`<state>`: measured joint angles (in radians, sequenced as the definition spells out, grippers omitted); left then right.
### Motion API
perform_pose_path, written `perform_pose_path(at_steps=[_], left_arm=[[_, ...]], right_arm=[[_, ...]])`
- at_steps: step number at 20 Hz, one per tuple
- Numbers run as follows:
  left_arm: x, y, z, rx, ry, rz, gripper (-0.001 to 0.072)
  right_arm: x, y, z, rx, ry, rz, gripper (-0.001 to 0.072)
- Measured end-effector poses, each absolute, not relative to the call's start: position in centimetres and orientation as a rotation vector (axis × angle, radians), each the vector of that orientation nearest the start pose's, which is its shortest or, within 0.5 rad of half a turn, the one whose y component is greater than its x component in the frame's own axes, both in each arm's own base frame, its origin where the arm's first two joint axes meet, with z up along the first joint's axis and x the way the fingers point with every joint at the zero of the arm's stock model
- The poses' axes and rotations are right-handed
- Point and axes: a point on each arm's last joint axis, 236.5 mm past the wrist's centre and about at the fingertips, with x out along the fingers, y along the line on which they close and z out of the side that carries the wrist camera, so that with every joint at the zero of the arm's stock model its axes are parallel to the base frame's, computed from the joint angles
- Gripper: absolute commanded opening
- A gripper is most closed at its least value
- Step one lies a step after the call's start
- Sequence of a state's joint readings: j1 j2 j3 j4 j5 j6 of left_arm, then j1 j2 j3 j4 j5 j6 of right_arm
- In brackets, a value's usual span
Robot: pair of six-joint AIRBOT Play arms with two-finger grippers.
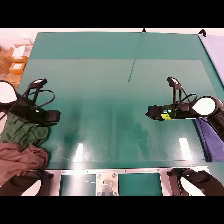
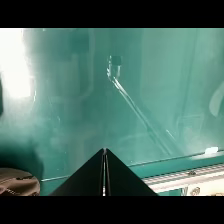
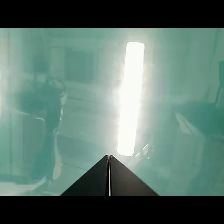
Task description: Fold the shirts.
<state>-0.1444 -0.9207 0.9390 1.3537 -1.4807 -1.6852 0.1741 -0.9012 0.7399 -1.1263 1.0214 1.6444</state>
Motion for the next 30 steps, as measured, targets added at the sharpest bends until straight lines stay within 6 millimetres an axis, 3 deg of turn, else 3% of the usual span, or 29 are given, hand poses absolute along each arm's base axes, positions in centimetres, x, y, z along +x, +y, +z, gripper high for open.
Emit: perform_pose_path(at_steps=[4, 5, 6, 7, 10, 13, 18, 19, 20, 21, 22, 26, 28, 30], left_arm=[[22.9, -7.7, 3.5, -0.15, 1.515, -0.151, 0.0022], [22.6, -6.7, 3.3, -0.127, 1.527, -0.109, 0.0064], [22.2, -5.0, 3.2, -0.084, 1.541, -0.042, 0.0486], [22.0, -3.2, 3.1, -0.034, 1.552, 0.032, 0.072], [22.0, 2.7, 3.7, 0.099, 1.529, 0.263, 0.072], [23.2, 6.6, 3.2, 0.112, 1.48, 0.391, 0.072], [25.3, 10.7, -1.4, 0.05, 1.498, 0.425, 0.072], [25.9, 11.1, -2.4, 0.046, 1.5, 0.408, 0.0714], [26.5, 11.4, -3.4, 0.043, 1.503, 0.391, 0.0524], [26.9, 11.5, -4.3, 0.042, 1.509, 0.372, 0.0217], [27.2, 11.5, -5.3, 0.041, 1.522, 0.349, 0.0025], [28.2, 11.5, -7.1, 0.054, 1.546, 0.286, 0.0019], [29.8, 11.3, -5.8, 0.049, 1.509, 0.268, 0.0019], [32.3, 9.6, -2.8, 0.044, 1.433, 0.213, 0.0019]], right_arm=[[28.4, 13.8, 1.3, 0.389, 1.215, 0.305, 0.0015], [28.4, 13.8, 1.3, 0.389, 1.214, 0.305, 0.0015], [28.4, 13.8, 1.3, 0.389, 1.215, 0.306, 0.0015], [28.4, 13.8, 1.3, 0.389, 1.214, 0.305, 0.0015], [28.4, 13.8, 1.3, 0.389, 1.214, 0.305, 0.0015], [28.4, 13.8, 1.3, 0.389, 1.215, 0.306, 0.0015], [28.4, 13.8, 1.3, 0.389, 1.214, 0.305, 0.0015], [28.4, 13.9, 1.3, 0.389, 1.215, 0.306, 0.0015], [28.4, 13.9, 1.3, 0.389, 1.215, 0.306, 0.0015], [28.4, 13.8, 1.3, 0.389, 1.214, 0.305, 0.0015], [28.4, 13.9, 1.3, 0.389, 1.215, 0.306, 0.0016], [28.4, 13.9, 1.3, 0.389, 1.215, 0.306, 0.0015], [28.4, 13.9, 1.3, 0.389, 1.215, 0.306, 0.0015], [28.4, 13.9, 1.3, 0.39, 1.212, 0.305, 0.0015]])
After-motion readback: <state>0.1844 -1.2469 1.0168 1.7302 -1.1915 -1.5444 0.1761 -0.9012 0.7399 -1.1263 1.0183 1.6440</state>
